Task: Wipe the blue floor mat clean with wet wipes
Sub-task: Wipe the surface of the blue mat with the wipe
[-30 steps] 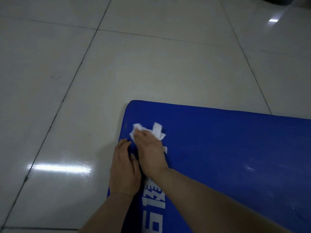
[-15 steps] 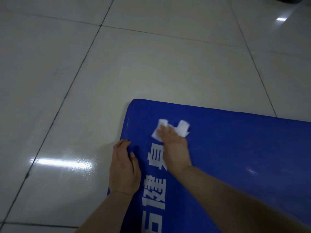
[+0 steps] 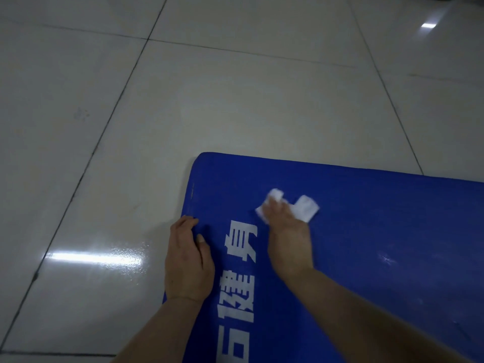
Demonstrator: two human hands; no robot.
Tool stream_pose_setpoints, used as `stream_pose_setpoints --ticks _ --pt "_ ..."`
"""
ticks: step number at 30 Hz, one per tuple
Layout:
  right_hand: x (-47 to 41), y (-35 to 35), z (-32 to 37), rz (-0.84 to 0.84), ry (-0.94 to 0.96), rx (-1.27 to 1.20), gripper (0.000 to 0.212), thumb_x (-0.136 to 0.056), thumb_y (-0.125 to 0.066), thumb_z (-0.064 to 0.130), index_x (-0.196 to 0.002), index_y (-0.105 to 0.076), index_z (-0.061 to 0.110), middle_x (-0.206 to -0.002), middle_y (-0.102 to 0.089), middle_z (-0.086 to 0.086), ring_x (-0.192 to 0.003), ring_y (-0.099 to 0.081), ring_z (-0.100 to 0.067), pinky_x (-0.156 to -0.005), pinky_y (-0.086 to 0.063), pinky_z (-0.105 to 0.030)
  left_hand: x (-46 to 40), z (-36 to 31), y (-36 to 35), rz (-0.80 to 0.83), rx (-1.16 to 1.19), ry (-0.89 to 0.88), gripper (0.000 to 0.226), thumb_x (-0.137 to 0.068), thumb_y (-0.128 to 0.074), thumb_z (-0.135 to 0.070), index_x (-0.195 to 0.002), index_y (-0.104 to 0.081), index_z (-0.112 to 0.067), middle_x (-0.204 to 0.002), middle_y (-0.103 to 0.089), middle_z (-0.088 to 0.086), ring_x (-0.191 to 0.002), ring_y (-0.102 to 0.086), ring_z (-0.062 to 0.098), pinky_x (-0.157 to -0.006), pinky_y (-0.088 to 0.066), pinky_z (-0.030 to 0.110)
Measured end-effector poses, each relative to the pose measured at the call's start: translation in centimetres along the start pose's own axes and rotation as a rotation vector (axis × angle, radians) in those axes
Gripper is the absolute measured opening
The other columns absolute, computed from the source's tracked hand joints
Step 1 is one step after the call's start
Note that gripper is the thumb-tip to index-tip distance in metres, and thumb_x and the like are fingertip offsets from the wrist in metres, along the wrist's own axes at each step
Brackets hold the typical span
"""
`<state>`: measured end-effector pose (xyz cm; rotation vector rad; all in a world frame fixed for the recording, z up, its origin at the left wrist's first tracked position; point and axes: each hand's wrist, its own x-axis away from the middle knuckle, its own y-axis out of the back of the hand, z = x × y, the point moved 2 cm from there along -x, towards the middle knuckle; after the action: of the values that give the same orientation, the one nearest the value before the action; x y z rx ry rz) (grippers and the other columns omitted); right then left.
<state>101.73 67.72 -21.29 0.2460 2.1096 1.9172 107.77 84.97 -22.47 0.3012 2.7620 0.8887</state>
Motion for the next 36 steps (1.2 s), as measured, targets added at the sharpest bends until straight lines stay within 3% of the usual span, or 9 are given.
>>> stream_pose_setpoints --ticks 2,5,9,14,19,25,28,32,36 --pt "1.2 -0.3 4.8 0.026 0.149 -0.075 0.061 -0.086 -0.041 0.005 -0.143 -0.021 0.006 -0.153 -0.016 -0.015 -0.135 -0.030 -0.027 -0.105 -0.031 -0.034 0.0 -0.1 0.0 -0.001 0.003 0.007 0.038 -0.091 -0.037 -0.015 -0.122 -0.051 0.001 -0.126 -0.052 0.014 -0.110 -0.051 0.020 -0.092 -0.039 0.030" --pt "2.7 -1.7 8.5 0.017 0.310 -0.225 0.055 -0.086 -0.052 0.016 -0.138 -0.038 0.005 -0.148 -0.040 -0.007 -0.137 -0.037 -0.020 -0.112 -0.033 -0.033 -0.1 -0.1 0.1 -0.010 0.028 0.053 0.042 -0.091 -0.035 -0.020 -0.123 -0.051 0.001 -0.128 -0.051 0.012 -0.109 -0.046 0.010 -0.092 -0.036 0.026" --pt "3.1 -0.1 2.8 0.047 0.137 -0.251 0.088 -0.042 -0.084 -0.003 -0.126 -0.060 0.010 -0.131 -0.060 -0.004 -0.119 -0.057 -0.021 -0.082 -0.054 -0.030 0.0 -0.1 0.1 -0.012 0.015 0.005 0.037 -0.092 -0.036 -0.017 -0.122 -0.051 0.000 -0.126 -0.052 0.012 -0.109 -0.045 0.008 -0.093 -0.037 0.025" --pt "0.1 -0.1 -2.8 -0.036 -0.235 -0.377 0.074 -0.051 -0.076 -0.020 -0.118 -0.062 0.008 -0.120 -0.065 -0.010 -0.098 -0.068 -0.031 -0.061 -0.057 -0.036 -0.1 0.1 -0.1 -0.003 0.007 0.000 0.035 -0.091 -0.039 -0.013 -0.120 -0.053 0.001 -0.124 -0.054 0.014 -0.107 -0.050 0.016 -0.091 -0.039 0.029" --pt "-4.5 0.2 5.1 0.042 -0.002 -0.577 0.055 -0.087 -0.048 -0.007 -0.140 -0.044 0.005 -0.149 -0.040 -0.011 -0.139 -0.033 -0.029 -0.113 -0.026 -0.040 -0.2 0.2 0.0 -0.005 0.011 -0.042 0.040 -0.094 -0.032 -0.024 -0.119 -0.052 -0.001 -0.122 -0.054 0.014 -0.108 -0.050 0.015 -0.094 -0.036 0.017" --pt "-8.6 -0.8 7.7 0.168 0.358 -0.161 0.072 -0.096 -0.042 0.008 -0.152 0.002 0.013 -0.160 0.007 -0.004 -0.147 0.007 -0.020 -0.118 -0.003 -0.032 -0.4 0.2 0.1 -0.002 0.032 -0.070 0.037 -0.092 -0.033 -0.021 -0.115 -0.052 0.000 -0.118 -0.055 0.018 -0.107 -0.048 0.015 -0.097 -0.027 0.006" --pt "-10.3 -1.0 3.3 0.158 0.306 -0.011 0.073 -0.094 -0.042 0.004 -0.152 0.002 0.008 -0.160 0.006 -0.008 -0.147 0.005 -0.021 -0.116 0.009 -0.028 -0.4 0.1 0.2 -0.001 0.022 -0.056 0.039 -0.092 -0.032 -0.025 -0.115 -0.053 -0.001 -0.120 -0.055 0.015 -0.109 -0.049 0.015 -0.097 -0.029 0.007" --pt "-12.0 -1.3 -2.8 0.280 0.094 0.101 0.061 -0.094 -0.046 0.005 -0.149 -0.019 0.004 -0.157 -0.015 -0.012 -0.145 -0.014 -0.025 -0.118 -0.012 -0.031 -0.2 0.2 0.0 -0.006 -0.010 -0.023 0.045 -0.093 -0.030 -0.031 -0.115 -0.055 -0.001 -0.123 -0.055 0.013 -0.109 -0.056 0.023 -0.100 -0.037 0.032" --pt "-11.1 -1.2 -0.6 0.216 0.030 0.152 0.053 -0.096 -0.041 0.015 -0.145 -0.024 0.005 -0.151 -0.025 -0.013 -0.140 -0.021 -0.028 -0.115 -0.017 -0.032 -0.3 0.1 -0.1 -0.001 -0.009 -0.018 0.045 -0.092 -0.030 -0.030 -0.114 -0.056 -0.001 -0.122 -0.055 0.013 -0.108 -0.055 0.021 -0.101 -0.036 0.029"
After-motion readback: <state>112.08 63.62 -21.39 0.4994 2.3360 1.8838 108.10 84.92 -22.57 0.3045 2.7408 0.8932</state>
